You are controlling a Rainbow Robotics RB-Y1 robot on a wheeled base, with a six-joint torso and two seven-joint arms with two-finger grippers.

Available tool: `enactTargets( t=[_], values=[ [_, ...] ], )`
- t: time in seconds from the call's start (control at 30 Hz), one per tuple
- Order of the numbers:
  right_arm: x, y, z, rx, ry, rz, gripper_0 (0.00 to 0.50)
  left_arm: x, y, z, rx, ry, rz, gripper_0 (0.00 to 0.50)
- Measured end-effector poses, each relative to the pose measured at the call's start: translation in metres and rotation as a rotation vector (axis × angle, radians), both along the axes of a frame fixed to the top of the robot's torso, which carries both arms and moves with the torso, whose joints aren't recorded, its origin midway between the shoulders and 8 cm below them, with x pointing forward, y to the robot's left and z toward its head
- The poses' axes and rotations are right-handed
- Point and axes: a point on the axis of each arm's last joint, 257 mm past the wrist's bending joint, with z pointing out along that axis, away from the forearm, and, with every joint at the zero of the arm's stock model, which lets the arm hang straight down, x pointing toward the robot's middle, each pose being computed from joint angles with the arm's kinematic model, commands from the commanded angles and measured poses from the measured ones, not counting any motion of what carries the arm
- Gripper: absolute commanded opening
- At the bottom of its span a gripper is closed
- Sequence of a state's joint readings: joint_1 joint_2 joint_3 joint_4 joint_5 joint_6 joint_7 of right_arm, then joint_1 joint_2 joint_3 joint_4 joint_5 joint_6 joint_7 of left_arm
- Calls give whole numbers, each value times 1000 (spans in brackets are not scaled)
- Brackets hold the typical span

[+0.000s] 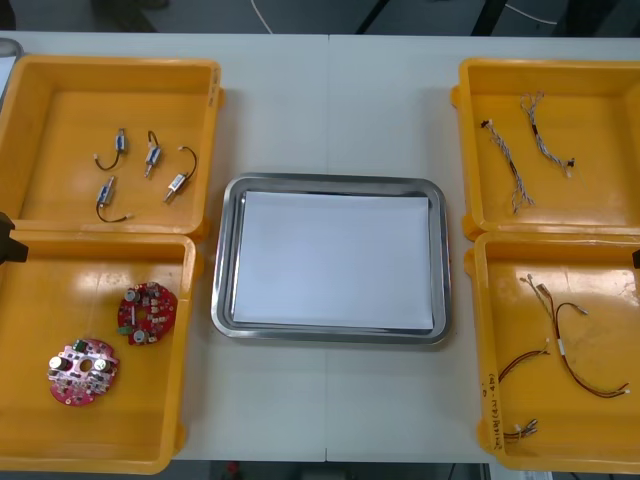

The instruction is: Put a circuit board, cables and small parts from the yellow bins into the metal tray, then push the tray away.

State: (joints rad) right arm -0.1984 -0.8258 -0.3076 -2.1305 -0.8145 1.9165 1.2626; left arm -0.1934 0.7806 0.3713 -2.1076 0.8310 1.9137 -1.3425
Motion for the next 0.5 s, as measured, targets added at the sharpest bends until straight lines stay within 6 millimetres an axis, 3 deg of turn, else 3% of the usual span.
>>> enactTargets(
  t=[0.5],
  values=[
    [0, 0, 0, 0, 0, 0, 500, 0, 0, 0, 0, 0, 0, 500]
  ],
)
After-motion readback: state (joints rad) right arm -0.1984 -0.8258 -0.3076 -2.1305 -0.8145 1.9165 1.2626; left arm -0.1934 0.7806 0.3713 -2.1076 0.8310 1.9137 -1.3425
